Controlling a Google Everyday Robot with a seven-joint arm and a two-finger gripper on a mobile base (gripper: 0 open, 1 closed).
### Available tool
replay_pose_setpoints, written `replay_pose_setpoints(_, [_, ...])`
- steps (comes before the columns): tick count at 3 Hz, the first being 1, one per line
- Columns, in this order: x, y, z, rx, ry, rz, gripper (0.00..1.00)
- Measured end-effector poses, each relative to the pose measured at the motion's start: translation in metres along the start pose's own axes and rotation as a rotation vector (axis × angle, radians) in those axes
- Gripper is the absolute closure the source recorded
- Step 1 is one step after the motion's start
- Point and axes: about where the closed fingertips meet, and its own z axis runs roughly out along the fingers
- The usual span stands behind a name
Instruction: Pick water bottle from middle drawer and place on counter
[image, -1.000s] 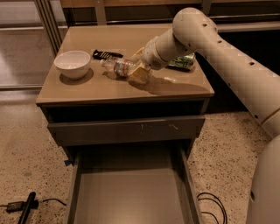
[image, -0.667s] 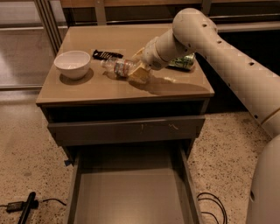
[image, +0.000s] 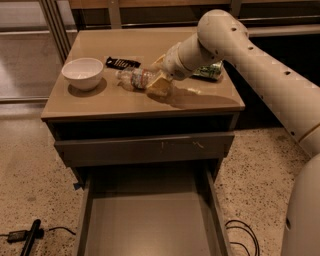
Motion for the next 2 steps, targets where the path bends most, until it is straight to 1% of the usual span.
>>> replay_pose_setpoints(1, [0.0000,0.0000,0.0000,0.000,0.000,0.000,0.06])
replay_pose_setpoints(2, [0.0000,0.0000,0.0001,0.000,0.000,0.000,0.00])
